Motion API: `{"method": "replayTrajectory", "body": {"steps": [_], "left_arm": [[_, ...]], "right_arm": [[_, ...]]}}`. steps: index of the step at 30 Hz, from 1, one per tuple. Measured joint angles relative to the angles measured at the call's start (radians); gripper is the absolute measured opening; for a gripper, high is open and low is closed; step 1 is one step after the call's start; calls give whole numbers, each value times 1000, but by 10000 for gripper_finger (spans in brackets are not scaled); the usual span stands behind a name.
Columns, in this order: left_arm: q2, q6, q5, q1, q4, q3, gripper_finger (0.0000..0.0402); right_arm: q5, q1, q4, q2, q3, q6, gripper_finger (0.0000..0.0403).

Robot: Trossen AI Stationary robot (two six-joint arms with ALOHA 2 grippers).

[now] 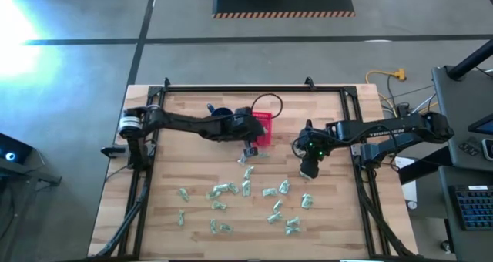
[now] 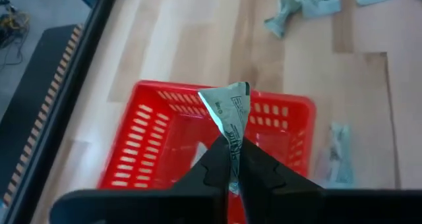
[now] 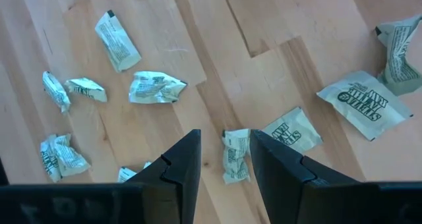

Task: Pick and place Stevia / Truvia into bins
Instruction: Put the stevia packet into the basket

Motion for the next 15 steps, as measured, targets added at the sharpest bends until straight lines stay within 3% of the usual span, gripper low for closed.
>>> {"method": "replayTrajectory", "body": {"steps": [10,15], "left_arm": [[-7,-7,1,20,-17,-5,110],[-39,-10,4,19,-40,4,146]], "right_arm": [[88,0,0,0,-1,-10,120],[171,0,0,0,-3,-94,120]]}}
